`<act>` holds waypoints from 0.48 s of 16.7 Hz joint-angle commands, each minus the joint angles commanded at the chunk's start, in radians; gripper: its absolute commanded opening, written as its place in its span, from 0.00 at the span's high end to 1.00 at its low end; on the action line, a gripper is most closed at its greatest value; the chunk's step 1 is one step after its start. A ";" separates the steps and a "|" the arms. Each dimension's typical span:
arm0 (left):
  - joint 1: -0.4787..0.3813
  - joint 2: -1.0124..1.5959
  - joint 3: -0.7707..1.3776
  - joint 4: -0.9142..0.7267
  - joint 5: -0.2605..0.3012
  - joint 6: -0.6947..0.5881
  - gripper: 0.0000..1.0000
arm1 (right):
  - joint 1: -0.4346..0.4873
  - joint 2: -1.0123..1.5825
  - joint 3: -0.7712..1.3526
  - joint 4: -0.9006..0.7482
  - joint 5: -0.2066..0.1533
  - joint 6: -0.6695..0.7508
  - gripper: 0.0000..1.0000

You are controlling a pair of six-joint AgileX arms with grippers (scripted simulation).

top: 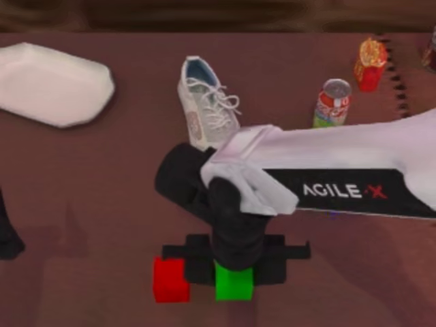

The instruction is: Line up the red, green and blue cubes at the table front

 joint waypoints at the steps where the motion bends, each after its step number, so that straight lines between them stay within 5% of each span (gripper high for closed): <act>1: 0.000 0.000 0.000 0.000 0.000 0.000 0.00 | 0.001 0.004 -0.007 0.009 0.000 0.000 1.00; 4: 0.000 0.000 0.000 0.000 0.000 0.000 0.00 | 0.001 0.005 -0.007 0.009 0.000 0.000 1.00; 8: 0.000 0.000 0.000 0.000 0.000 0.000 0.00 | 0.001 0.005 -0.007 0.009 0.000 0.000 0.70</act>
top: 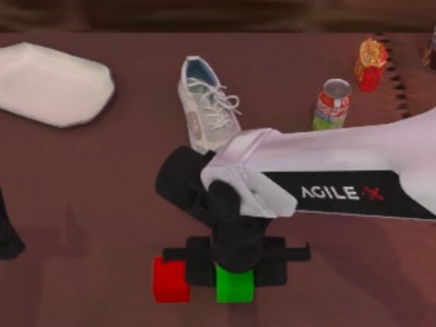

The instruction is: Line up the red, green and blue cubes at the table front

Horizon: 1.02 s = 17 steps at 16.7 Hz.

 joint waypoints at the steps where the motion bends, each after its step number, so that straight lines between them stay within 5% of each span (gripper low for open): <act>1: 0.000 0.000 0.000 0.000 0.000 0.000 0.00 | 0.000 0.000 0.000 0.000 0.000 0.000 0.62; 9: 0.000 0.000 0.000 0.000 0.000 0.000 0.00 | 0.000 0.000 0.000 0.000 0.000 0.000 0.02; 17: 0.000 0.000 0.000 0.000 0.000 0.000 0.00 | 0.000 0.000 0.000 0.000 0.000 0.000 0.00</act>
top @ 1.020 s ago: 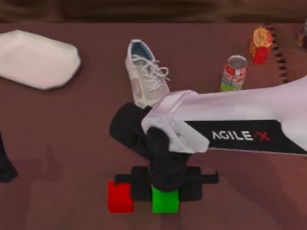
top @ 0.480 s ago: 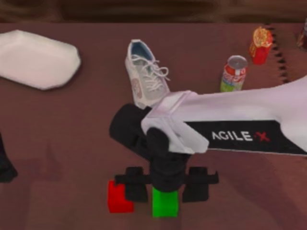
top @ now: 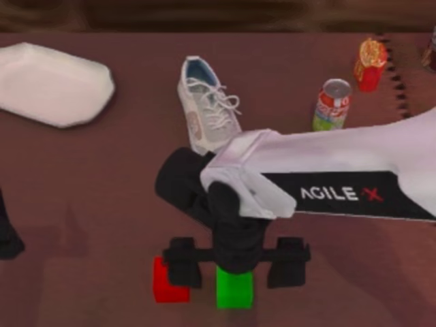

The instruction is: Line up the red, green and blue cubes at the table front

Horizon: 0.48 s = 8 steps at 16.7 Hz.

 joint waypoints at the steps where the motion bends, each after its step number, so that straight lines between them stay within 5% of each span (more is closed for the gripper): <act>1: 0.000 0.000 0.000 0.000 0.000 0.000 0.00 | -0.002 -0.001 0.000 0.000 0.000 0.000 0.00; 8: 0.000 0.000 0.000 0.000 0.000 0.000 0.00 | 0.007 -0.064 0.120 -0.194 -0.001 0.000 0.00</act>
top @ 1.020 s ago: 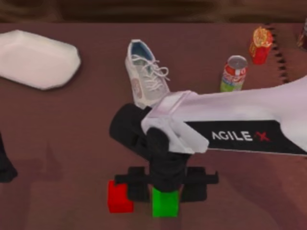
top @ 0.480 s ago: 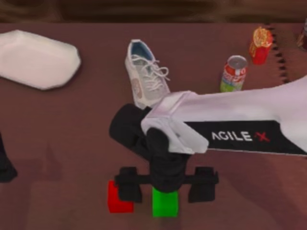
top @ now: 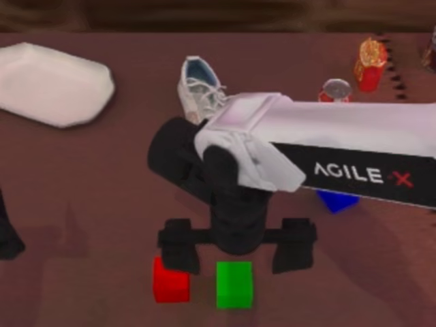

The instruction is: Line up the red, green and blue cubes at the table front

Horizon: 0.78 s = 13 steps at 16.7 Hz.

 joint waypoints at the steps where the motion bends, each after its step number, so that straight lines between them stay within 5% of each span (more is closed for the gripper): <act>1: 0.000 0.000 0.000 0.000 0.000 0.000 0.00 | 0.001 -0.012 0.018 -0.028 0.000 -0.001 0.00; 8: 0.000 0.000 0.000 0.000 0.000 0.000 0.00 | -0.011 -0.021 0.036 -0.050 0.001 -0.016 0.00; 13: 0.000 0.000 0.000 0.000 0.000 0.000 0.00 | -0.123 0.001 0.060 -0.051 0.002 -0.220 0.00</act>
